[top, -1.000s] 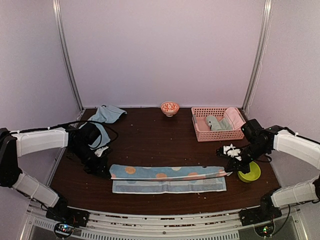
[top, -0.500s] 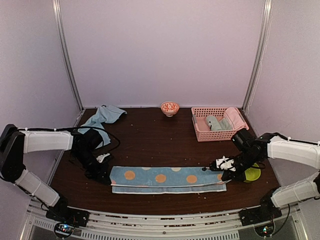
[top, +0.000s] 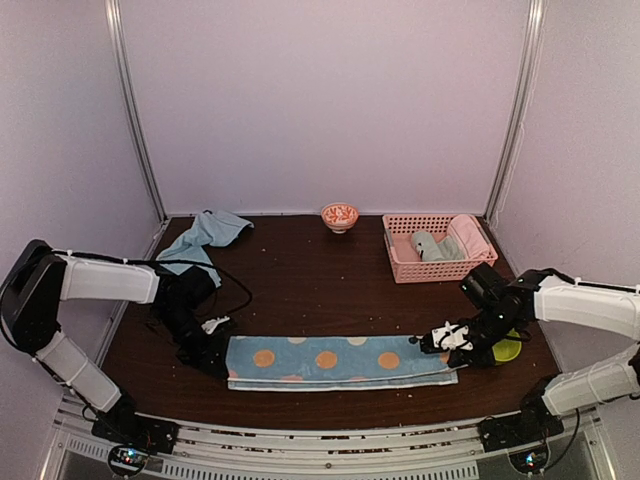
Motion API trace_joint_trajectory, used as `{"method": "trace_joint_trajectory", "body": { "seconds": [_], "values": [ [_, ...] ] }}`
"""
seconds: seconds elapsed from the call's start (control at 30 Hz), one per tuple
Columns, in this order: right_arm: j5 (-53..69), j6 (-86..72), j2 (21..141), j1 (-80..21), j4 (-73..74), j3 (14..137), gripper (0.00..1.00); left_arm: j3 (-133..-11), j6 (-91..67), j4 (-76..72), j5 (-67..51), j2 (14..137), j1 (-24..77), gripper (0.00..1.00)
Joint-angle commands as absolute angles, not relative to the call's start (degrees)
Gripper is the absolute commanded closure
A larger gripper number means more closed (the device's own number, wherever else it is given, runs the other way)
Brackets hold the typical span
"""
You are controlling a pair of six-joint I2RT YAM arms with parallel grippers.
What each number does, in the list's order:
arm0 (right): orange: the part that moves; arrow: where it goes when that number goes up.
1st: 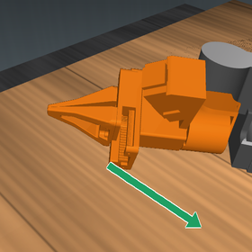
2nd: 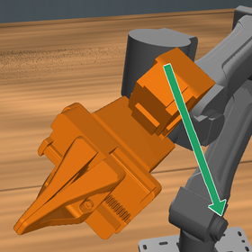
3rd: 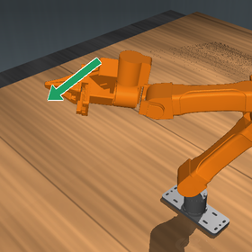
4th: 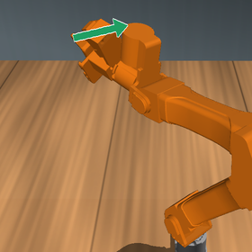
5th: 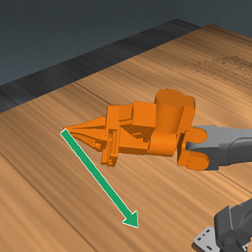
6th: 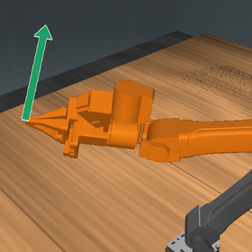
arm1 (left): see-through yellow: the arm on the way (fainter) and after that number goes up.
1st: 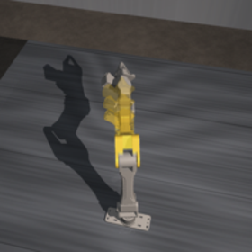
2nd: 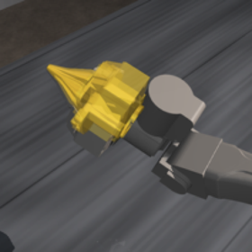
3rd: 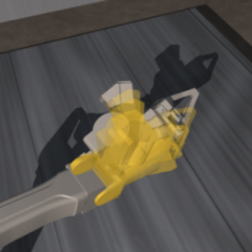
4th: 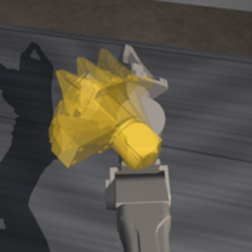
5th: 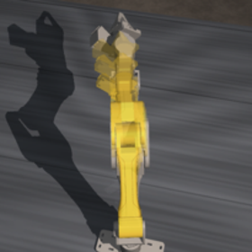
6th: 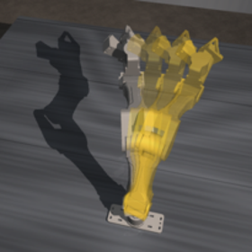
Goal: Roll the towels
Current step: Fold the towel at the center of the board.
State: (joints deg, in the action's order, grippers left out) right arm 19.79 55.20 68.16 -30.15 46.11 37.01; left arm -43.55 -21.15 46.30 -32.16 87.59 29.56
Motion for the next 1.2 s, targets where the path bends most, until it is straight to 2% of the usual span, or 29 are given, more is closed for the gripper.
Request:
{"method": "trace_joint_trajectory", "body": {
  "seconds": [0.0,0.2,0.83,1.17],
  "values": [
    [18.0,56.3,67.1,-30.5,50.1,39.4,1.00,-44.3,-19.8,45.4,-33.4,88.7,30.1,1.00],
    [17.9,56.3,65.0,-30.6,54.0,43.6,1.00,-46.5,-19.4,45.5,-36.5,87.5,30.1,1.00],
    [14.2,60.3,67.9,-32.9,54.3,35.8,1.00,-44.6,-18.4,44.2,-35.2,92.8,34.0,1.00],
    [13.5,59.0,68.2,-33.4,54.3,38.0,1.00,-46.9,-18.7,45.0,-39.3,88.6,34.1,1.00]
  ]
}}
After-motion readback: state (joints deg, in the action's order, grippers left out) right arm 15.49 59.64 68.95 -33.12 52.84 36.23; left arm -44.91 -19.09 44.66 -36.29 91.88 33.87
